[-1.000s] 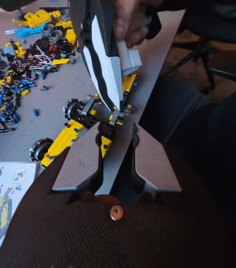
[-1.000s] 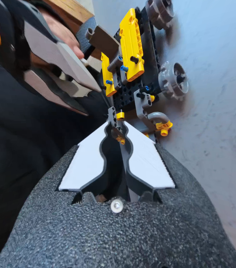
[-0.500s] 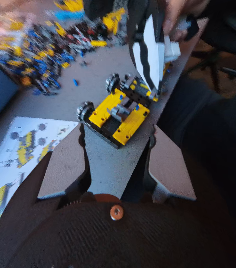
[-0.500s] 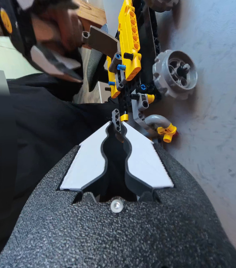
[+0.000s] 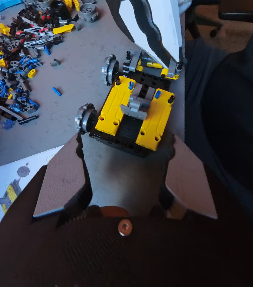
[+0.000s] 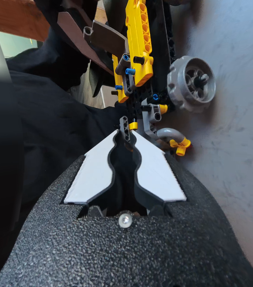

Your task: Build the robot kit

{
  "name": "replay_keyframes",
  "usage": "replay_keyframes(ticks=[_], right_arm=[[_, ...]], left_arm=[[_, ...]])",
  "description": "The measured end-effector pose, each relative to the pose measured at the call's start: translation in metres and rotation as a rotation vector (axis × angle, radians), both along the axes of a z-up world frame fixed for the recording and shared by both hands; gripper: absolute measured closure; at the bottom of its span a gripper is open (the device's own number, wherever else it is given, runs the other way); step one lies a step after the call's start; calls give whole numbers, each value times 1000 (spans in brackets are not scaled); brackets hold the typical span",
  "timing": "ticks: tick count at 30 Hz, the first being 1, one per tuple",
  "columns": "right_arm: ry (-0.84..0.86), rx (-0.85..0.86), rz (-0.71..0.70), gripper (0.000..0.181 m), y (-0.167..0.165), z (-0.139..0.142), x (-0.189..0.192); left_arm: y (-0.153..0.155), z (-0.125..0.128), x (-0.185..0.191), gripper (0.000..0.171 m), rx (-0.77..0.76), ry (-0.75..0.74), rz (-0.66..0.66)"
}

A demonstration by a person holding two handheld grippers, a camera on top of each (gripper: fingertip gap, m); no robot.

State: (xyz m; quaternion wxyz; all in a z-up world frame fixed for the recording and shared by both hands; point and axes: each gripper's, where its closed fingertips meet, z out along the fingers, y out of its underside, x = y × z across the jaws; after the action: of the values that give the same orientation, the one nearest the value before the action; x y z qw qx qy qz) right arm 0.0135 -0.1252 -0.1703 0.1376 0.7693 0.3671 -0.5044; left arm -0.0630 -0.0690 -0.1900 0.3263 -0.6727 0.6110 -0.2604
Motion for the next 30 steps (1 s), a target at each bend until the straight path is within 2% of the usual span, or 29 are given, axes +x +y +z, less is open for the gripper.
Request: replay_keyframes(ticks=[1, 5, 12, 17, 23, 25, 27, 30], right_arm=[[2, -8, -8, 170, 0, 0, 1], [11, -10, -22, 171, -1, -1, 2], [101, 204, 90, 172, -5, -2, 2], [165, 159, 65, 172, -6, -3, 0], [42, 165, 54, 169, -5, -3, 5], [-6, 211, 55, 156, -2, -5, 9], [-5, 190, 42, 151, -4, -5, 7], [-27, 152, 28, 159, -9, -6, 8]], left_arm=[[-2, -2, 1, 73, -1, 12, -20], [-2, -6, 5, 72, 68, 74, 47], [-10, -7, 5, 73, 59, 80, 221], [-9, -6, 7, 71, 62, 54, 335], [-13, -6, 11, 72, 71, 37, 362], [-14, -6, 12, 72, 73, 28, 370], [-14, -6, 12, 71, 75, 23, 380], [-16, -6, 12, 72, 81, 13, 390]])
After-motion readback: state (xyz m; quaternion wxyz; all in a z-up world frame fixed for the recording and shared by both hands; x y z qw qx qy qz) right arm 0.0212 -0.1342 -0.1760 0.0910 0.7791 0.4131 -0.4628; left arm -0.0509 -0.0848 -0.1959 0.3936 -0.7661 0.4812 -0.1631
